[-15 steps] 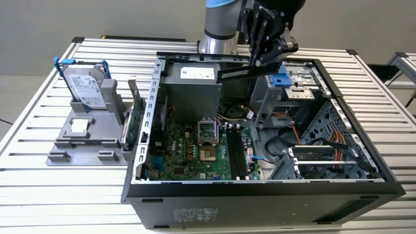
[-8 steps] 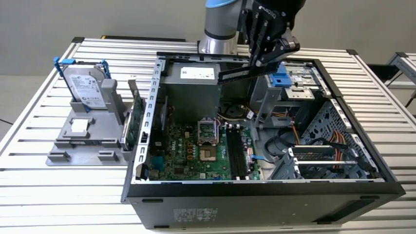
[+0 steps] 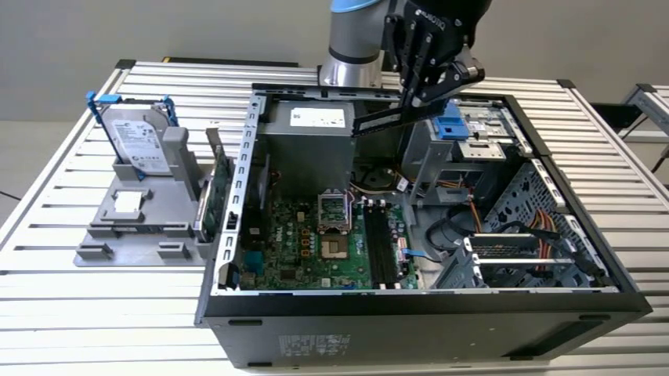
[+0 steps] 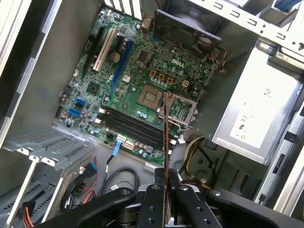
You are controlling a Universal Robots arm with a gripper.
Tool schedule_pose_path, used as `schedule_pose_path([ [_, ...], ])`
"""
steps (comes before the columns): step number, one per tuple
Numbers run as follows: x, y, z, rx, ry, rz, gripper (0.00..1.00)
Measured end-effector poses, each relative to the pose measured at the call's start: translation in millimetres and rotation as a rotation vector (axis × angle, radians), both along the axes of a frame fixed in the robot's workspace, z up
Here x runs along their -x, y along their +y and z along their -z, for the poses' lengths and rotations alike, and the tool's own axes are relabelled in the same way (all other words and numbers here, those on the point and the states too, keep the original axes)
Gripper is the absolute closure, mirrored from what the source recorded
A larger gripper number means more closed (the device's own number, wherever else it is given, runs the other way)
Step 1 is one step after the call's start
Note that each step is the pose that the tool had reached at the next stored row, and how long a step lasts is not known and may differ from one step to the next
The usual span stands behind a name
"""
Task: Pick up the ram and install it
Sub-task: 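Insert the ram into the slot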
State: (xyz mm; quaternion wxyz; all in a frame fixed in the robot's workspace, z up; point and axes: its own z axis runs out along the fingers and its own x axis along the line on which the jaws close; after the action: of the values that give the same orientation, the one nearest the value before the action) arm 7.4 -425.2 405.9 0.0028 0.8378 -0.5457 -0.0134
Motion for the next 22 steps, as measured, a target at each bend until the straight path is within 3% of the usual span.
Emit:
schedule_pose_path([
  [22,0.2,0.0,0.0,0.0000,0.0000,-0.164,1.00],
])
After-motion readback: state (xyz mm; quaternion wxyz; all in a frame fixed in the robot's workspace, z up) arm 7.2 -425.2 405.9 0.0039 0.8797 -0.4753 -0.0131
